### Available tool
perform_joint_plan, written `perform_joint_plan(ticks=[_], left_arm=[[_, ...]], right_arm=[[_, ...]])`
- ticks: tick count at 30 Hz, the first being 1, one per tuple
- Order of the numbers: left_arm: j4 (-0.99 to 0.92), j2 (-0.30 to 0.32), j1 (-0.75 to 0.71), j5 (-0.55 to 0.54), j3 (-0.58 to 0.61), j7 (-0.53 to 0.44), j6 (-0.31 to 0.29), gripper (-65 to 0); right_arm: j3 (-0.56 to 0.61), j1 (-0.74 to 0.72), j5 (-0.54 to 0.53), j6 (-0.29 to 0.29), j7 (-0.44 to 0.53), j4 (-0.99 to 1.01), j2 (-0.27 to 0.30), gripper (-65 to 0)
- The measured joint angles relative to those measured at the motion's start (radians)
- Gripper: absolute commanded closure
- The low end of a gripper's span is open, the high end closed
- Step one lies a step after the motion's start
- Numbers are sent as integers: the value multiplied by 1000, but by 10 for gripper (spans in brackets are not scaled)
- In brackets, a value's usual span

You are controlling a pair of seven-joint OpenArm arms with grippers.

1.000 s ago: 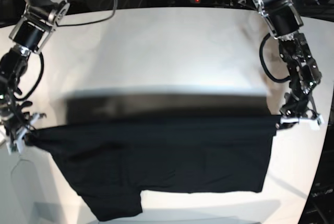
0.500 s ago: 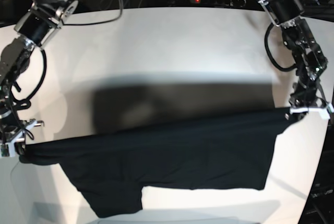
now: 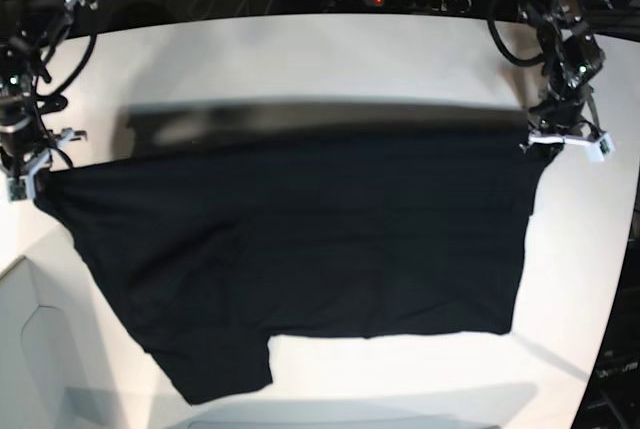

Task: Fold the T-shirt properly
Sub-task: 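Drag the folded shirt back toward the robot with both grippers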

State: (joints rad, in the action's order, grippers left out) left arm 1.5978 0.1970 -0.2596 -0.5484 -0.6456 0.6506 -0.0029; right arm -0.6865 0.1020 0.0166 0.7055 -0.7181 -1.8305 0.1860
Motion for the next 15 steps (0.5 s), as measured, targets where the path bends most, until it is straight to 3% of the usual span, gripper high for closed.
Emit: perform_joint_plan(ticks=[4, 15], left_arm=[[64, -32, -90, 13, -1, 11, 8, 0], [92, -45, -225, 11, -1, -1, 7, 0]], right_arm=[[12, 98, -14, -2, 1, -40, -6, 0], [5, 322, -11, -2, 8, -43, -23, 0]])
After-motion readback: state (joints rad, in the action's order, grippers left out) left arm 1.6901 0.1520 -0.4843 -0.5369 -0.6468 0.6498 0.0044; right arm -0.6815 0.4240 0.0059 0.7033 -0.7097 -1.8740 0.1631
